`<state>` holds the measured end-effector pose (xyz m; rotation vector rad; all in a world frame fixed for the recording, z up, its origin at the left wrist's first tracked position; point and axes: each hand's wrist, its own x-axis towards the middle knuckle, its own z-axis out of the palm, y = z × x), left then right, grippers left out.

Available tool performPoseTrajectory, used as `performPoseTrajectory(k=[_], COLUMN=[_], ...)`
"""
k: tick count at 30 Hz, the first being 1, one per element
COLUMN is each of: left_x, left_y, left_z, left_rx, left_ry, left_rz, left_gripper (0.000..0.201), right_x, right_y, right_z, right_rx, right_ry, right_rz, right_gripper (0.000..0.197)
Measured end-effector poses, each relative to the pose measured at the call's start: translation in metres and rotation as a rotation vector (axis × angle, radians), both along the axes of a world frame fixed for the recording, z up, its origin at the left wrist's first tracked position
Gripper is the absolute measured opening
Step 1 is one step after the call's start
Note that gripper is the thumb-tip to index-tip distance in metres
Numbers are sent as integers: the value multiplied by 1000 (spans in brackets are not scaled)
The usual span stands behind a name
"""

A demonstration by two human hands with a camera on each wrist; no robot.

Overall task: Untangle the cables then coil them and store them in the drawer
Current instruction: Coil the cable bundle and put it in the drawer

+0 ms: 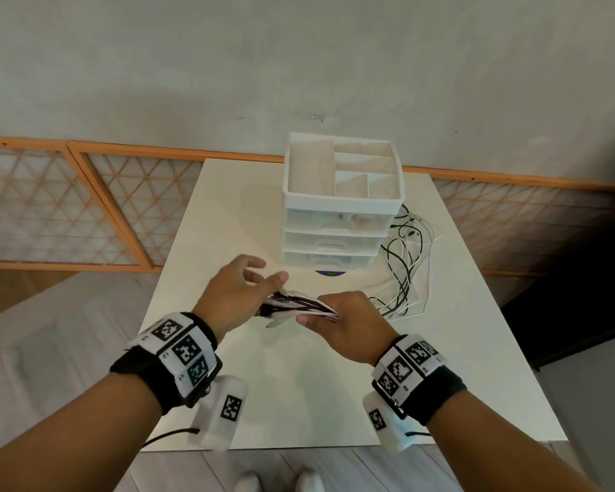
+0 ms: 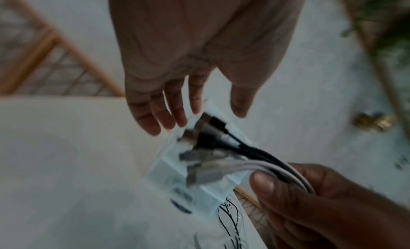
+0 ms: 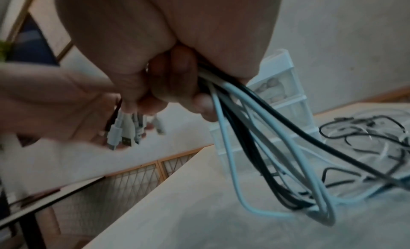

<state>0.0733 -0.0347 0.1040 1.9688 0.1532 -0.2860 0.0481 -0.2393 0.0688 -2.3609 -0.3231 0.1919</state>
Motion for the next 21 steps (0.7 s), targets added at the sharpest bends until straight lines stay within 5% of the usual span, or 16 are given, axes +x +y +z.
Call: performPoseTrajectory(k=[2,4,7,11,13,18,21], left_x=[3,1,-10,-8,-7,8,12], left_y=[-5,-21,-45,-42,-39,-22,-16], left_z=[14,23,18,4,3,14,13], left_rx=[109,117,273,323,359,359,296], left_ry=[-232,-308,-249,-240,-239,-82,86], left_rz=[-17,-217,-462,-411,-444,-393,-465], left_gripper=[38,29,47,75,77,73,67], right_x=[2,5,12,9,7,5,1], right_y=[2,9,20,17,10,-23,-28], right_z=[-2,-1,6,14,17,13,4], right_rx=[-48,-92,-126,-95,-40,167,71], right_ry=[-43,-98,-188,-278,-248,-141,-211], right_rz=[20,55,77,-19,-28,41,52], right_gripper=[43,43,28,42,46,18,40])
